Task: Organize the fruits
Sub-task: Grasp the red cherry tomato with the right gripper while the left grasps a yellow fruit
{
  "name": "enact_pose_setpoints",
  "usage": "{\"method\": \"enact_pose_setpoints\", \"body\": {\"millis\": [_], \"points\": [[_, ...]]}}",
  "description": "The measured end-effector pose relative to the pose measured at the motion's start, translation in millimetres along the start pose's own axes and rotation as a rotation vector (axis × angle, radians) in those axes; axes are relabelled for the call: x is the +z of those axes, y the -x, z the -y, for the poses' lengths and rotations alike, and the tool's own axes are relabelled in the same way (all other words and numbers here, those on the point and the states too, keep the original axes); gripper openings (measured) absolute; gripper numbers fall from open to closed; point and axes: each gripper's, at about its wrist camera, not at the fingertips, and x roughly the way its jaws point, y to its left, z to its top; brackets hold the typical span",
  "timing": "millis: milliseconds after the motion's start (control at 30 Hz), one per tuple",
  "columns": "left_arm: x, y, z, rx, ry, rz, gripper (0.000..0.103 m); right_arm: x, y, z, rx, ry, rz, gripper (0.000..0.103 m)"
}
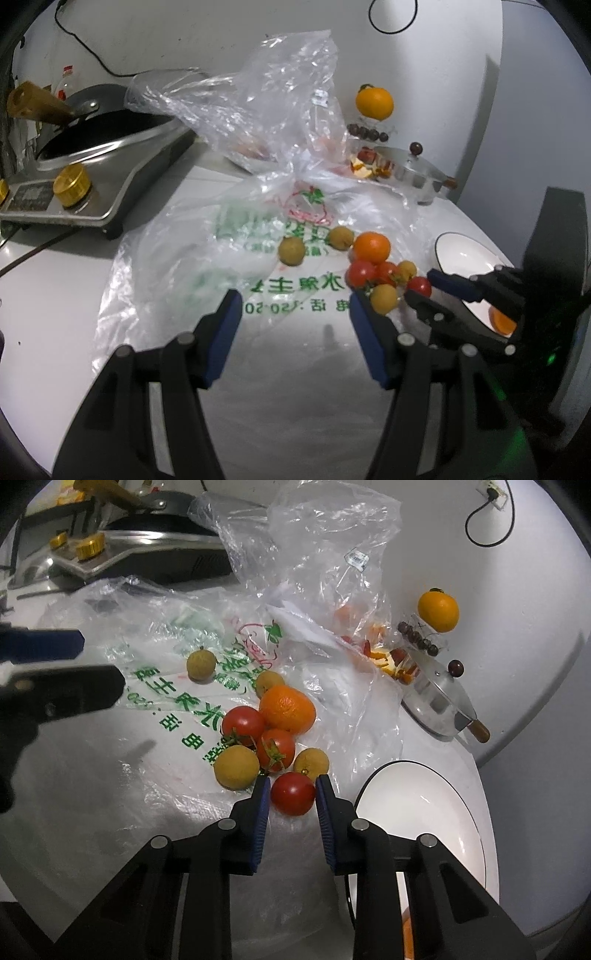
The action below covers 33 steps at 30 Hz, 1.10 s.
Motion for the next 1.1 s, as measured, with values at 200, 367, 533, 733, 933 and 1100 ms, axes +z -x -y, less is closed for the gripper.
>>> {"method": "enact_pose_setpoints", "body": {"millis": [200,367,533,733,933,1100], "points": [[1.6,-3.9,15.1,0.003,-0.025,-0.01,0.062,0.5,18.1,21.0,0.05,-0.072,0.059,0.027],[2.1,-12.0,35.4,0.001,-0.061,-0.022,0.062,-0.9,29.6,37.8,0.085,-0.113,0.109,0.027],[1.9,-19.6,55.5,-0.005,-0.09,-0.039,0.062,-8.1,36.5,54.0,0.105,-0.156,0.146,0.027],[2.5,-31.7,72.0,-0.013,-0.095,-0.076,0.062,-18.9,40.5,74.0,0.135,-0.194,0.176,0.027],[4.2,-46.6,81.3,-0.026,-0.072,-0.118,0.062,-27.0,44.1,89.3,0.154,-0.208,0.204,0.027],[7.1,-58.9,91.2,-0.008,-0.1,-0.156,0.061,-32.3,44.7,100.5,0.162,-0.227,0.219,0.027]]}}
